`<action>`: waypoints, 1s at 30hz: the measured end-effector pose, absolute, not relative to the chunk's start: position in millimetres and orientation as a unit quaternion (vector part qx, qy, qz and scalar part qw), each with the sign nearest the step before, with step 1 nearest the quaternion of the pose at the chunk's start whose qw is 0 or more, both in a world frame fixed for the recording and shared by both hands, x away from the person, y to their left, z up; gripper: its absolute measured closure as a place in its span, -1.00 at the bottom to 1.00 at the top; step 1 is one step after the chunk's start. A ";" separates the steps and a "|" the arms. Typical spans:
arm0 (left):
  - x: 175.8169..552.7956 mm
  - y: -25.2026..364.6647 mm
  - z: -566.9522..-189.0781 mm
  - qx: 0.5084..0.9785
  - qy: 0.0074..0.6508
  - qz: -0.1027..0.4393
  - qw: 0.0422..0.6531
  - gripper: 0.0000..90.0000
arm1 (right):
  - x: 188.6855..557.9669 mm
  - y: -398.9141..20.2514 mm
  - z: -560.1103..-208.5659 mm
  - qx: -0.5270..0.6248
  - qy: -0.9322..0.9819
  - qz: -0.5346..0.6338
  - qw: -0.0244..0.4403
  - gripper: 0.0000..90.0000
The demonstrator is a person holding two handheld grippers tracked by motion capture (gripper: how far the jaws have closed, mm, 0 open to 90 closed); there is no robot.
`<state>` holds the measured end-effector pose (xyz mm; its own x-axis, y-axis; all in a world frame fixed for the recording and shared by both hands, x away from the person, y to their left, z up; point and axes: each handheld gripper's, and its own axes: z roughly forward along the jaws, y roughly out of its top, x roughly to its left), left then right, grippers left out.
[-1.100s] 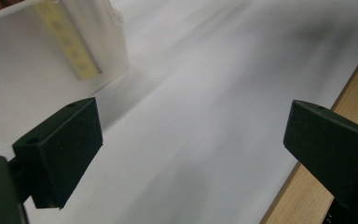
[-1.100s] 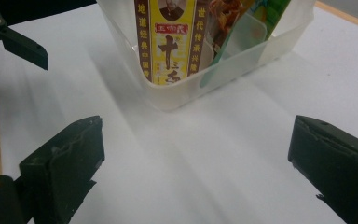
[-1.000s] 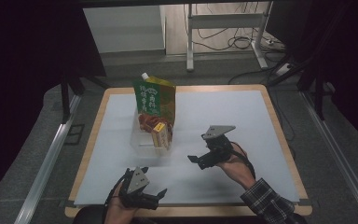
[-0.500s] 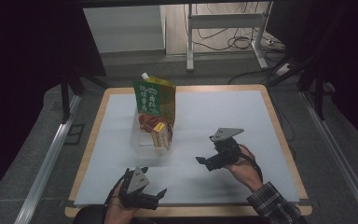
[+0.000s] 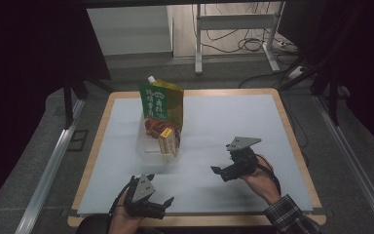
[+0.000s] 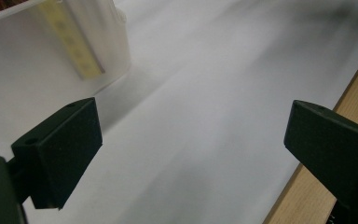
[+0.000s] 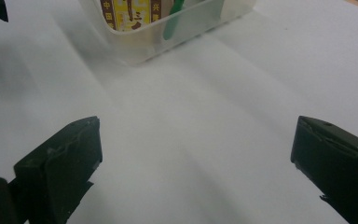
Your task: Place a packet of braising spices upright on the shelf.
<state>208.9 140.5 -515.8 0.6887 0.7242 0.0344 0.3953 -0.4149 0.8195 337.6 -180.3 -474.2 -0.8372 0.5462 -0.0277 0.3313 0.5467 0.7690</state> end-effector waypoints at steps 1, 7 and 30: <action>209.0 140.4 -515.9 0.818 0.342 0.196 0.418 -0.91 | 337.2 -182.0 -474.1 0.253 0.869 0.404 0.134 -0.96; 209.2 140.6 -515.8 0.819 0.343 0.191 0.419 -0.91 | 332.5 -192.1 -472.9 0.260 0.865 0.407 0.137 -0.96; 208.9 139.6 -516.5 0.822 0.341 0.195 0.413 -0.91 | 311.5 -233.2 -477.8 0.289 0.851 0.409 0.159 -0.96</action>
